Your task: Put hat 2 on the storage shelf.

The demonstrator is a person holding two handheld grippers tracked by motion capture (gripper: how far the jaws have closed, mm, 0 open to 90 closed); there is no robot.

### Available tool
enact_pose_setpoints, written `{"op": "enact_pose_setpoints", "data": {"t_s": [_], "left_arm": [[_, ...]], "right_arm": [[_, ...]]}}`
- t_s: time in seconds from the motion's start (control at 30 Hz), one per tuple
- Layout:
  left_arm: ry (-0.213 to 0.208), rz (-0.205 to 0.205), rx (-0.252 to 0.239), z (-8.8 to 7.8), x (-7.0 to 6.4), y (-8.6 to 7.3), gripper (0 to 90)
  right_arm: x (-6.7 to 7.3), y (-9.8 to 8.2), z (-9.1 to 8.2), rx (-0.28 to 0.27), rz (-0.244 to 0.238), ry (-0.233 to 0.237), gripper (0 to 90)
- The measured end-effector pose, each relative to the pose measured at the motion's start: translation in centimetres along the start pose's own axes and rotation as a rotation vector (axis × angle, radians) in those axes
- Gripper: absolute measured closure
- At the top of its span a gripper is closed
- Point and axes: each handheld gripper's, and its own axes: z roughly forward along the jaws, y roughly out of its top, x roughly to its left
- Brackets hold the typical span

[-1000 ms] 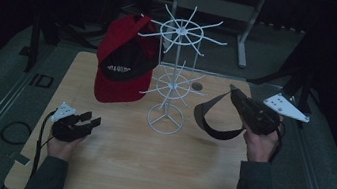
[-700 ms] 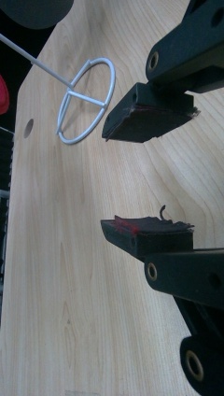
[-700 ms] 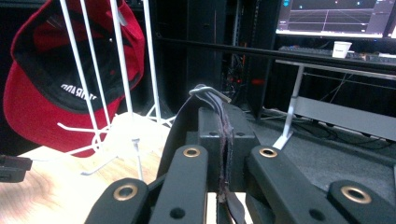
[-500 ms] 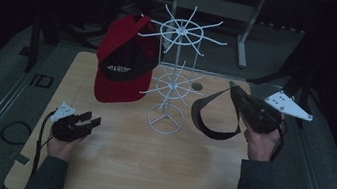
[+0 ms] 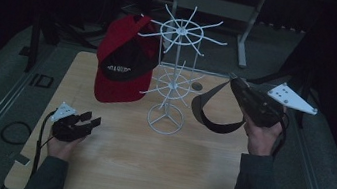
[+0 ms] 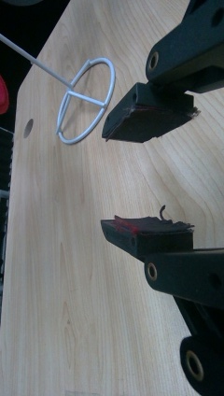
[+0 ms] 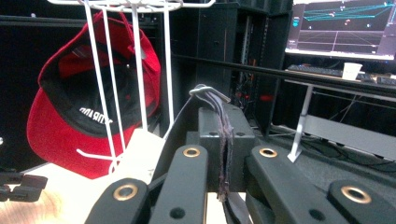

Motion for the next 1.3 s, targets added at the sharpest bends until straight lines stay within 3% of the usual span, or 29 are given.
{"op": "enact_pose_setpoints", "data": {"t_s": [1.3], "left_arm": [[-0.002,0.004,0.003,0.1,0.0,0.1,50.7]], "right_arm": [[1.0,3.9,0.4,-0.069,-0.043,0.032,88.2]]}}
